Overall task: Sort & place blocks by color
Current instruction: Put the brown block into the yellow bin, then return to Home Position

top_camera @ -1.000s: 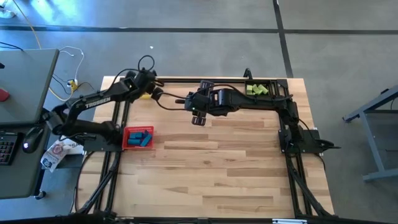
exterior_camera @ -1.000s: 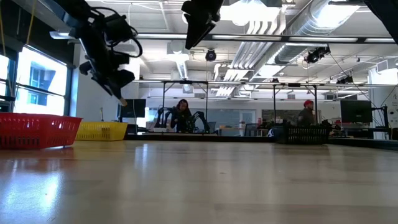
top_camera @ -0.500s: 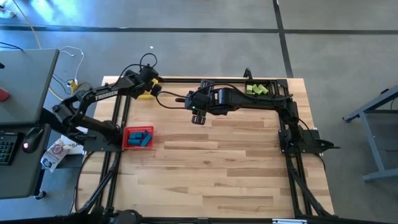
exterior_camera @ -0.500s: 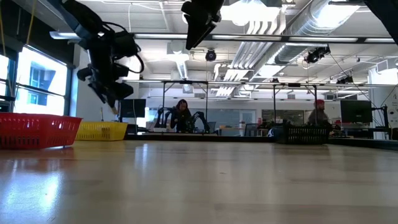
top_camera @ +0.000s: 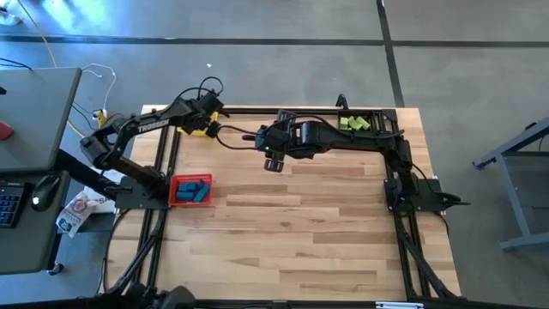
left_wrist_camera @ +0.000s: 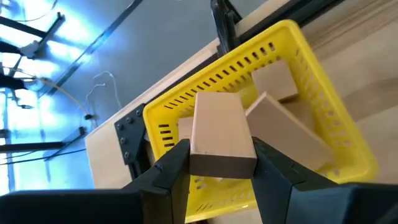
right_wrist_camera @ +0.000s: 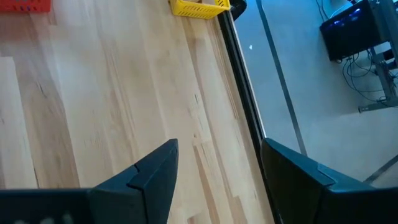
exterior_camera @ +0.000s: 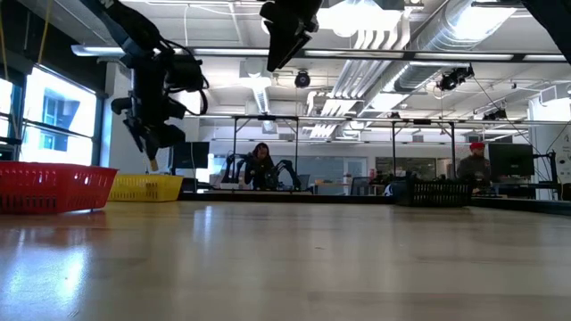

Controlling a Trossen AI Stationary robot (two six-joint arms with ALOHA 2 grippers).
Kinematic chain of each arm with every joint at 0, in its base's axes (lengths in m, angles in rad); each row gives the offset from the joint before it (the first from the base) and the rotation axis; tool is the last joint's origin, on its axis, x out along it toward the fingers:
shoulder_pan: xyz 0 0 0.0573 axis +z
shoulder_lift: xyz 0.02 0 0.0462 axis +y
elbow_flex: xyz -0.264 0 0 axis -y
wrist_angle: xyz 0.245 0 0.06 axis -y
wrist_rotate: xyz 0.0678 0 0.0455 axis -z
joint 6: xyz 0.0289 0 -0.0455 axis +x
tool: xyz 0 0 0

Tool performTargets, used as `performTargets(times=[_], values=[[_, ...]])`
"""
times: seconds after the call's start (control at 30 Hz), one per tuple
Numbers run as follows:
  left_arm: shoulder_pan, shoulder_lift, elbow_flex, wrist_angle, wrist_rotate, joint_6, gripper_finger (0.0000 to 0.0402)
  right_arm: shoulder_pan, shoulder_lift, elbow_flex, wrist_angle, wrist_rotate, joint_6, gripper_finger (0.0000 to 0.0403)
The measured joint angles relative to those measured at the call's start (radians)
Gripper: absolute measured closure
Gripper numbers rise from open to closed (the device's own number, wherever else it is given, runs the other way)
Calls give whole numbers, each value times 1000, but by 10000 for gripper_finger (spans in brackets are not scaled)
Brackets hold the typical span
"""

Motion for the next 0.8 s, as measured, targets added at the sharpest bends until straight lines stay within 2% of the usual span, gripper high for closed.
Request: performTargets(times=[0.4,0.8], values=[[-7,46,0,3,-76,-18,282,0,0,0,-24,-18,17,187],[-8,46,0,7,-57,-19,231,0,0,0,-41,-40,18,187]])
